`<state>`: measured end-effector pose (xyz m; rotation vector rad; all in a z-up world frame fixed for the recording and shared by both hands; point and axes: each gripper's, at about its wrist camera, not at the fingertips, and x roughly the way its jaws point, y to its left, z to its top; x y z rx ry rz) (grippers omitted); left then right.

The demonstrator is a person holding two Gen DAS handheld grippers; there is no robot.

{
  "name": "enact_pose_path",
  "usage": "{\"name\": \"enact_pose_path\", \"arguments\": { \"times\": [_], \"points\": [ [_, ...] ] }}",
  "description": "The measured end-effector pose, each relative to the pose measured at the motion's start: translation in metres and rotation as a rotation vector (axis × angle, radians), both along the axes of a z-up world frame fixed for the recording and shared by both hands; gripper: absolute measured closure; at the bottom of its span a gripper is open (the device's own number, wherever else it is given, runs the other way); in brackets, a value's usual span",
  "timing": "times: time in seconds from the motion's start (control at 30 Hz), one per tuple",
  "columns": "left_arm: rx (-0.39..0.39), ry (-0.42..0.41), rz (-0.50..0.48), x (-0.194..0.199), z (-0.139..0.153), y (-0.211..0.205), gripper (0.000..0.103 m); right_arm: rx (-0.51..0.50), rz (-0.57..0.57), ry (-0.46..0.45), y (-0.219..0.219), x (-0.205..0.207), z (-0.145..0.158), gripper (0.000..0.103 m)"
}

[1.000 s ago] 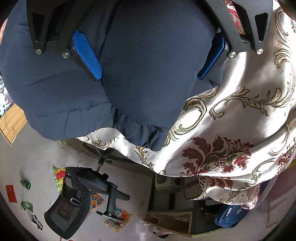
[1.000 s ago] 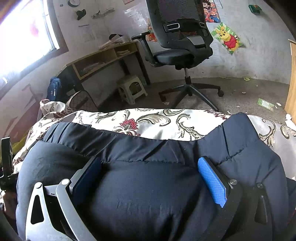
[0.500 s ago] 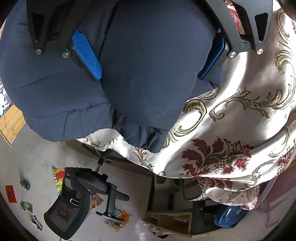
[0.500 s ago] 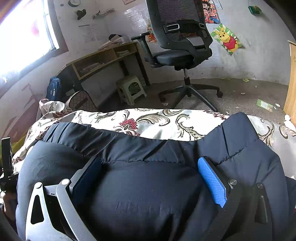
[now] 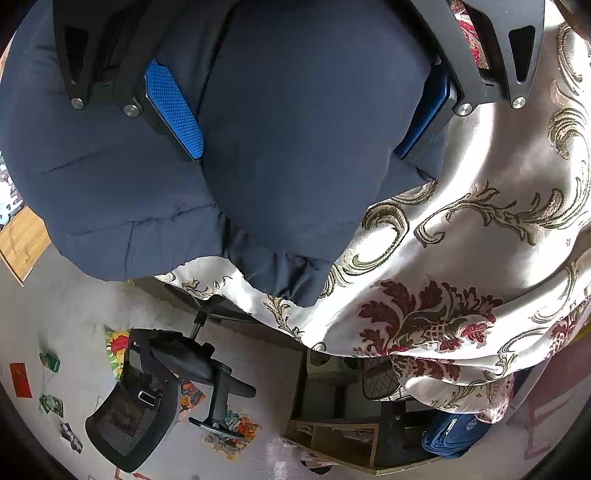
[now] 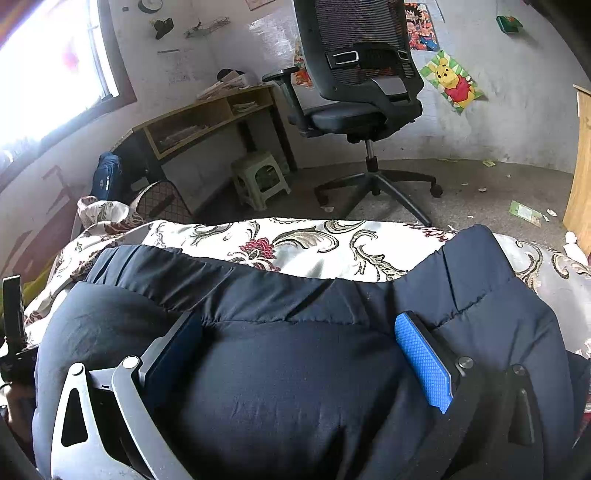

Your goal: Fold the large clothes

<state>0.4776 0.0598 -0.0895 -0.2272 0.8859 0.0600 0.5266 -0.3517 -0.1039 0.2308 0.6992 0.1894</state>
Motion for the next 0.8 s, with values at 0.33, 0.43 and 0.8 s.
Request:
{"name": "enact_pose_path", "arguments": {
  "times": [0.33, 0.43, 0.8],
  "points": [
    [-0.031, -0.035, 0.027, -0.016, 0.002, 0.012, 0.0, -0.132, -0.1, -0.089, 0.002, -0.037, 0.034, 0.001],
    [-0.046, -0.037, 0.055, -0.024, 0.004, 0.02, 0.0, -0.164, -0.079, -0.08, 0.0, -0.046, 0.044, 0.001],
    [0.11, -0.075, 0.103, -0.066, 0.037, 0.033, 0.0, -0.283, -0.107, -0.056, -0.037, -0.078, 0.065, 0.001]
  ]
}}
